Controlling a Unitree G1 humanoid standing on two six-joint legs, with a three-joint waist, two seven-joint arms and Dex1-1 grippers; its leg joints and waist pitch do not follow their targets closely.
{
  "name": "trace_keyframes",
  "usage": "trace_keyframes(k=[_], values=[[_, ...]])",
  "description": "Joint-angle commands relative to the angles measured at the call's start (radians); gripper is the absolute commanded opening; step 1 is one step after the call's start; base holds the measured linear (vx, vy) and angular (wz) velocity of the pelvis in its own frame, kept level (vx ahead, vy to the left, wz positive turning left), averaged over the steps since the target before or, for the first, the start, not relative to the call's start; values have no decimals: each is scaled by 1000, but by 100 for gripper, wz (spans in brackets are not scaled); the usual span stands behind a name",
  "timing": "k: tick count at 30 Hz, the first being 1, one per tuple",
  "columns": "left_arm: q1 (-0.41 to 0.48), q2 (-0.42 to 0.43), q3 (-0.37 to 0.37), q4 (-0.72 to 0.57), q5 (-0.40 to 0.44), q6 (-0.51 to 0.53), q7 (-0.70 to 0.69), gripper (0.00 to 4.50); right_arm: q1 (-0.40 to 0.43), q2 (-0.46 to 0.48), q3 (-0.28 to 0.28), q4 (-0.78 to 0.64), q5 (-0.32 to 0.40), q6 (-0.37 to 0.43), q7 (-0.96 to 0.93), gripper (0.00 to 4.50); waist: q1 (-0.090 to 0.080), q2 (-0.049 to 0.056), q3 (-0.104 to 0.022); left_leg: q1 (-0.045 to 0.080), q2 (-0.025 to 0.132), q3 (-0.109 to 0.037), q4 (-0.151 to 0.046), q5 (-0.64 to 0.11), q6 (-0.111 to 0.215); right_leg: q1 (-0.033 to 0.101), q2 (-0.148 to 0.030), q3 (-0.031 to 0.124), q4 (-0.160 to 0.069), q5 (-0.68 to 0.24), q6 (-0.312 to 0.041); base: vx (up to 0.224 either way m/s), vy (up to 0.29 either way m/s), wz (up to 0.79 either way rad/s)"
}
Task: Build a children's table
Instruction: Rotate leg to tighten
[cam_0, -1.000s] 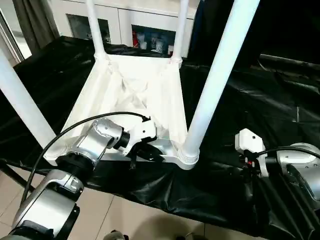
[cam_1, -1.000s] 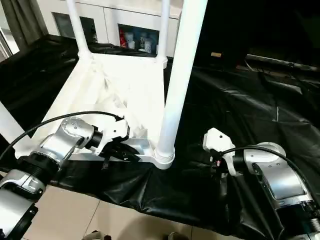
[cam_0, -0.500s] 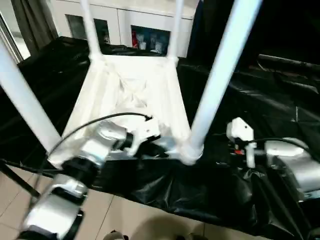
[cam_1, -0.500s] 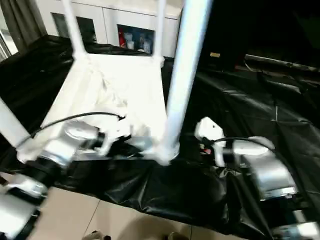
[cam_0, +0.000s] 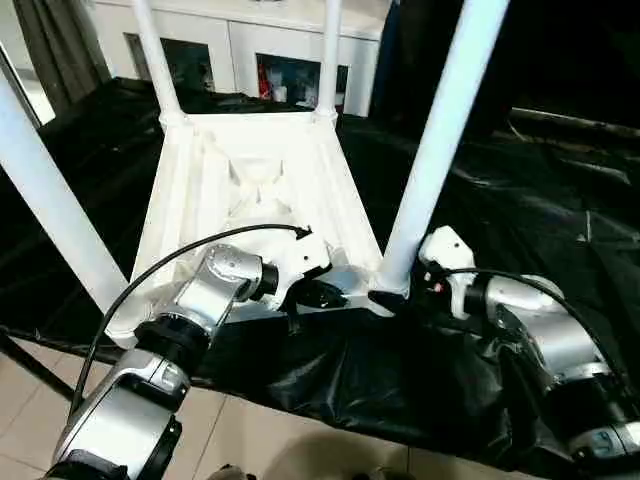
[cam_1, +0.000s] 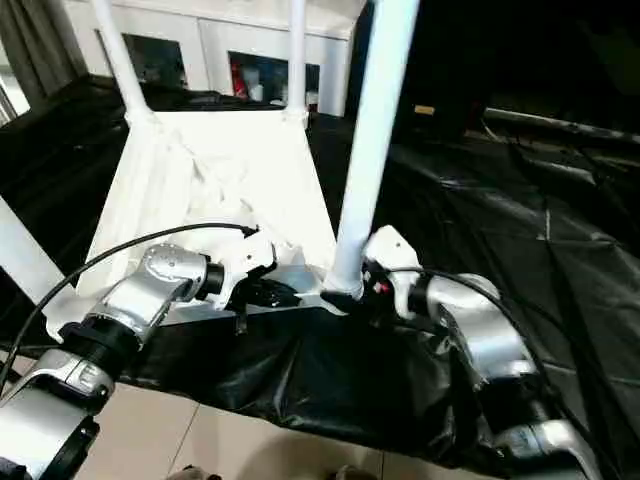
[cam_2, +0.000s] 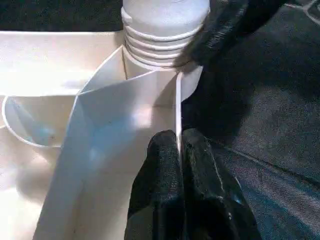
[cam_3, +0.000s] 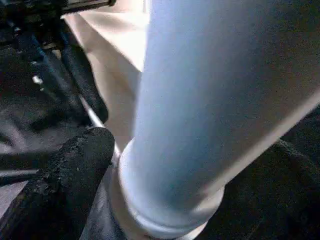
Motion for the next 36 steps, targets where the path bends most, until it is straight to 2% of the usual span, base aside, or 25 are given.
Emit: trace_keyframes(k=[1, 4, 6, 7, 8, 10, 11, 13, 16, 17, 20, 21, 23, 25, 26, 27, 28, 30, 31, 32, 33, 34, 36], values=[[21, 14, -20, 46, 14, 6, -18, 0, -15, -1, 5, 22, -20, -24, -6, 414, 2, -18, -53, 8, 14, -13, -72, -313, 29, 31, -57, 20, -96, -432, -145, 0, 0, 0], [12, 21, -16, 57, 16, -1, -26, 0, -29, 4, 9, 43, -15, -30, 4, 402, 2, -19, -54, 8, 13, -12, -71, -308, 31, 33, -57, 21, -96, -418, -148, 0, 0, 0], [7, 22, -12, 64, 17, -4, -28, 0, -34, 3, 14, 51, -16, -35, 13, 373, 1, -19, -53, 8, 14, -12, -72, -307, 31, 33, -57, 21, -96, -417, -151, 0, 0, 0], [6, 22, -10, 66, 17, -6, -28, 0, -35, 4, 14, 57, -16, -37, 14, 373, 1, -22, -52, 10, 14, -11, -72, -312, 31, 31, -56, 21, -97, -423, -151, 0, 0, 0], [5, 22, -7, 69, 17, -8, -29, 0, -38, 5, 14, 65, -16, -41, 15, 354, 1, -21, -51, 10, 13, -11, -72, -318, 30, 31, -58, 21, -99, -441, -148, 0, 0, 0], [5, 23, -3, 69, 14, -8, -29, 0, -38, 8, 14, 73, -15, -44, 18, 345, 1, -21, -51, 10, 14, -12, -72, -322, 27, 30, -58, 21, -100, -454, -143, 0, 0, 0], [5, 23, -1, 69, 12, -8, -30, 0, -37, 9, 14, 73, -14, -43, 18, 335, -1, -19, -49, 11, 15, -13, -74, -332, 23, 29, -57, 20, -102, -468, -142, 0, 0, 0], [8, 25, 3, 66, 8, -8, -32, 0, -30, 15, 13, 69, -13, -42, 17, 321, -3, -8, -49, 14, 14, -15, -75, -349, 16, 27, -56, 21, -102, -474, -142, 0, 0, 0], [7, 21, 14, 68, -1, -2, -28, 0, -15, 30, 2, 62, -6, -35, -1, 288, -7, -9, -50, 12, 14, -16, -77, -357, 11, 29, -55, 20, -102, -460, -145, 0, 0, 0], [0, 11, 23, 81, -1, 1, 0, 0, -2, 52, -12, 59, -2, -28, -44, 288, -10, -2, -49, 14, 13, -15, -76, -371, 7, 26, -53, 21, -103, -459, -148, 0, 0, 0], [-12, -12, 36, 100, 3, 7, 58, 0, 20, 97, -37, 57, -2, -11, -139, 277, -12, -7, -48, 15, 10, -17, -76, -385, 3, 26, -53, 18, -108, -503, -135, 0, 0, 0], [-16, -25, 41, 107, 5, 11, 87, 0, 30, 122, -48, 57, -3, 4, -189, 275, -14, -6, -46, 18, 10, -18, -76, -396, -2, 18, -53, 18, -113, -541, -122, 0, 0, 0], [-23, -61, 49, 118, 10, 24, 151, 0, 52, 191, -73, 58, -6, 37, -314, 273, -20, -11, -44, 16, 8, -20, -78, -405, -6, 18, -53, 15, -117, -580, -105, 0, 0, 0], [-28, -106, 59, 127, 15, 37, 228, 0, 62, 265, -97, 72, -11, 67, -442, 272, -25, -4, -42, 22, 8, -23, -78, -428, -15, 9, -53, 13, -123, -619, -94, 0, 0, 0], [-30, -146, 62, 128, 20, 43, 282, 0, 53, 318, -109, 96, -24, 78, -532, 272, -28, -5, -42, 23, 7, -24, -77, -437, -19, 7, -53, 12, -126, -636, -88, 0, 0, 0], [-31, -151, 63, 128, 21, 44, 288, 0, 51, 325, -109, 99, -26, 79, -543, 272, -35, -6, -41, 24, 5, -28, -78, -452, -22, 8, -53, 6, -131, -663, -77, 0, 0, 0], [-32, -182, 63, 129, 22, 48, 316, 0, 41, 362, -107, 113, -38, 81, -596, 272, -36, -1, -41, 27, 6, -31, -80, -467, -19, 8, -55, 3, -137, -671, -70, 0, 0, 0], [-26, -216, 56, 112, 19, 54, 327, 0, 28, 399, -76, 118, -65, 68, -621, 272, -43, 2, -40, 26, 9, -38, -89, -495, -16, 14, -58, -5, -143, -656, -71, 0, 0, 0], [-24, -223, 53, 107, 20, 54, 328, 0, 25, 408, -67, 117, -75, 64, -626, 272, -47, 3, -40, 25, 11, -43, -95, -516, -15, 21, -59, -13, -144, -627, -78, 0, 0, 0], [-23, -224, 51, 103, 20, 54, 327, 0, 22, 412, -62, 117, -75, 55, -619, 307, -49, 6, -40, 28, 12, -45, -99, -538, -13, 23, -61, -20, -148, -605, -82, 0, 0, 0], [-20, -221, 48, 97, 21, 53, 322, 0, 17, 415, -62, 118, -66, 41, -601, 328, -49, -1, -43, 28, 12, -44, -100, -538, -10, 27, -64, -23, -149, -584, -86, 0, 0, 0], [-19, -218, 48, 93, 22, 53, 317, 0, 14, 417, -66, 118, -60, 38, -595, 342, -47, -1, -44, 26, 11, -43, -100, -526, -5, 29, -67, -23, -147, -572, -89, 0, 0, 0], [-16, -212, 48, 88, 25, 55, 307, 0, 9, 422, -74, 118, -52, 36, -586, 358, -47, -4, -42, 24, 10, -42, -101, -513, 7, 26, -72, -21, -147, -574, -93, 0, 0, 0]])
